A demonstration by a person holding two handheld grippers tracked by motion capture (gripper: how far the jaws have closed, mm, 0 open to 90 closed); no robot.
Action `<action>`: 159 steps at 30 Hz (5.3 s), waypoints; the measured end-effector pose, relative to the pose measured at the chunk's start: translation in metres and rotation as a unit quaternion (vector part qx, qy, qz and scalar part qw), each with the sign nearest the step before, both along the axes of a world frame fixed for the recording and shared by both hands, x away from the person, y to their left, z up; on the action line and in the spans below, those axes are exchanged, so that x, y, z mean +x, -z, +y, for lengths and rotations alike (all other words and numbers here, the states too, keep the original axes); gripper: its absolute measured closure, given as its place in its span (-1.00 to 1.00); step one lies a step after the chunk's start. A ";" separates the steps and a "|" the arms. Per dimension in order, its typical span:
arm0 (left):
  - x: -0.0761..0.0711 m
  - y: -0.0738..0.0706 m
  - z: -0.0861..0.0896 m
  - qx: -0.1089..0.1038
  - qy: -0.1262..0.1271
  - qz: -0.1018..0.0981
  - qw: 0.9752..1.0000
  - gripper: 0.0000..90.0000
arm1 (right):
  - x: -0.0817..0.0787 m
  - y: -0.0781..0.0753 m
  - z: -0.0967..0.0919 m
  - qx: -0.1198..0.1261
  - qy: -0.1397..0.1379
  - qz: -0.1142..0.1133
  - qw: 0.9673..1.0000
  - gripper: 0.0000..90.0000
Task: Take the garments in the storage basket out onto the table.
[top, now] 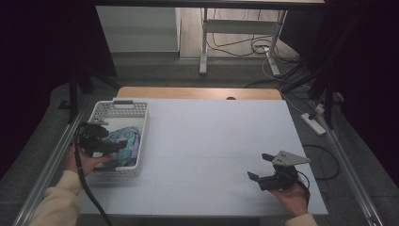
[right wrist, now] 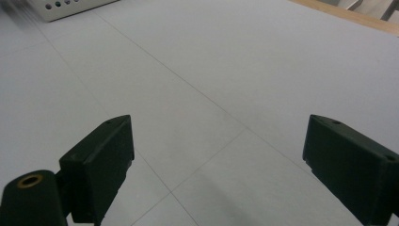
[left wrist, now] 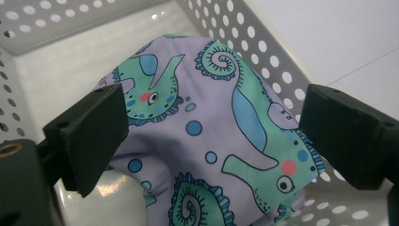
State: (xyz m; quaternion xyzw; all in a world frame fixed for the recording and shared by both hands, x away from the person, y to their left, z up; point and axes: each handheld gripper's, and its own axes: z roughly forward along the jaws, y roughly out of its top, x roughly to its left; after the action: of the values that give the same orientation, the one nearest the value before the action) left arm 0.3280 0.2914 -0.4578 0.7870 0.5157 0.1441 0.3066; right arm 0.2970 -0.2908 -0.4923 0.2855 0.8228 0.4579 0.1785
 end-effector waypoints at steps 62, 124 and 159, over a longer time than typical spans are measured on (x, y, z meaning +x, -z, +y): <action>0.063 0.048 -0.025 0.041 0.043 0.150 0.987 -1.00 | -0.001 0.002 -0.002 -0.004 0.005 0.003 1.000 -0.79; 0.033 0.013 0.000 -0.010 0.066 0.058 0.996 0.34 | -0.004 0.000 -0.005 -0.007 0.017 -0.008 1.000 -0.78; 0.006 -0.002 0.013 -0.086 0.031 -0.019 0.996 0.34 | -0.003 0.001 -0.001 -0.010 0.013 -0.006 1.000 -0.78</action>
State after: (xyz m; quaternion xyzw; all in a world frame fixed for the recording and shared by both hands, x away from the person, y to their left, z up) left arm 0.3345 0.3045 -0.4562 0.7706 0.4954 0.1042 0.3872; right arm 0.2938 -0.2922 -0.4936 0.2918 0.8221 0.4494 0.1925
